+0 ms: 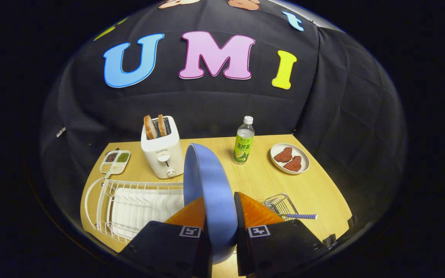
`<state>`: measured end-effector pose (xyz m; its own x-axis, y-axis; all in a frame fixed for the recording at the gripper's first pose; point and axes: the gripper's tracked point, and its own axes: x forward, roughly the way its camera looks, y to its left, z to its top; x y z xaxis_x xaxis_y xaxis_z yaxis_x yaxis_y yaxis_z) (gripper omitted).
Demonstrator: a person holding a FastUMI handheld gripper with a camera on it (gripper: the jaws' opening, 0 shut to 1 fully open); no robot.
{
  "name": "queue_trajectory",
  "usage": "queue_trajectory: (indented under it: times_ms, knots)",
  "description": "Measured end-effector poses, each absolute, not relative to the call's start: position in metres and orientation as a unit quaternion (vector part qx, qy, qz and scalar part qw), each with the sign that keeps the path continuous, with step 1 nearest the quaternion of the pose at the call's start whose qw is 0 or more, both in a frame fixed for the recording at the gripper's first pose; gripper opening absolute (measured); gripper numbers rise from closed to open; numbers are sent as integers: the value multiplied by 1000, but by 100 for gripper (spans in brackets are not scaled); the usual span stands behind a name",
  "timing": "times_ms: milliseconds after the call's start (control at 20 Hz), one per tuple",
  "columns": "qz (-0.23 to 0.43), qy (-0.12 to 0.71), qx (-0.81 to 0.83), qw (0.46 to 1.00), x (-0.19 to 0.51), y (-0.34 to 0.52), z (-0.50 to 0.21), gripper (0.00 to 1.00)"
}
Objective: Take the plate from the dish rack, then take the spoon from the basket and place it into the plate.
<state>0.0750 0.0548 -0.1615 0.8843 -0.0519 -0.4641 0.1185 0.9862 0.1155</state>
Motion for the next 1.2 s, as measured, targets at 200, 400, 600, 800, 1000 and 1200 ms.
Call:
queue_trajectory:
  times_ms: [200, 400, 600, 800, 1000, 1200]
  knots:
    - [-8, 239, 107, 965, 42, 52, -151, 29]
    - [23, 238, 140, 961, 3, 49, -141, 29]
    - [60, 254, 165, 951, -36, 52, -151, 29]
    - [83, 297, 176, 935, -81, 57, -188, 29]
    - [96, 353, 197, 910, -125, 66, -236, 29]
    - [100, 401, 223, 883, -148, 68, -282, 29]
